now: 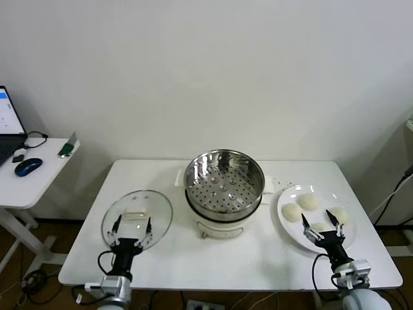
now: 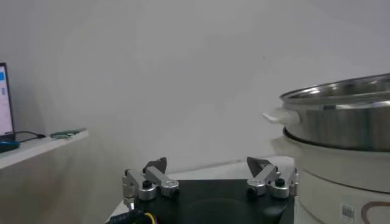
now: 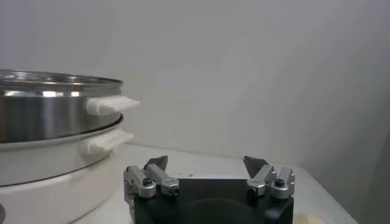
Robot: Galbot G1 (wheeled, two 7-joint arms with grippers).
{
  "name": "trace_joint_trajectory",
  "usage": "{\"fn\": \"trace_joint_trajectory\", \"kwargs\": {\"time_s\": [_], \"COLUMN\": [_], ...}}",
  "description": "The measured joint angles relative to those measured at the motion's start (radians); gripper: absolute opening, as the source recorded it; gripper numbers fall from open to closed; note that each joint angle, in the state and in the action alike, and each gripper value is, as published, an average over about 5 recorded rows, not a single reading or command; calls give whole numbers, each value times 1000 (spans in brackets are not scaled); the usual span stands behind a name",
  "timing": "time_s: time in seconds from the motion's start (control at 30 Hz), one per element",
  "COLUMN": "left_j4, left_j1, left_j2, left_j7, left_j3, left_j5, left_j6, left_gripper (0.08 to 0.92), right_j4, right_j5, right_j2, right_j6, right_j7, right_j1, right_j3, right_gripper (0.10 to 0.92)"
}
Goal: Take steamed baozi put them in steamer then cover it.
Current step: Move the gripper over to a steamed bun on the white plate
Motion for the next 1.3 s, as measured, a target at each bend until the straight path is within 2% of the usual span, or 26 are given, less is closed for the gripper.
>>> {"fn": "trace_joint_trajectory", "kwargs": {"time_s": [0.2,0.43,0.6,0.9,1.3], "left_j4": [3,1,4,2,18], "left_j1": [3,0,5,15,13], "left_j2": [10,17,18,23,26], "left_j7": [2,3,0,-7,-23], "left_j3": [12,19,16,1,-18], "left_j5": [15,28,30,31,21], "left_j6": [0,1,1,6,17], "left_gripper": [823,823,823,823,823], "right_j4": [-70,-249,-433,-692,-951], "right_j5": [-62,-205,-332,-514,-670], "right_j2": [-139,-353,-425,-450,-340], "right_j6": [-39,-22,55,140,178], "right_j7": [-139,-454,-677,-925,-1024], "right_j1": [103,363,628,1051,1290], "right_j3": [-44,-204,-386,-737,-975], "right_gripper": [823,823,823,823,823]}}
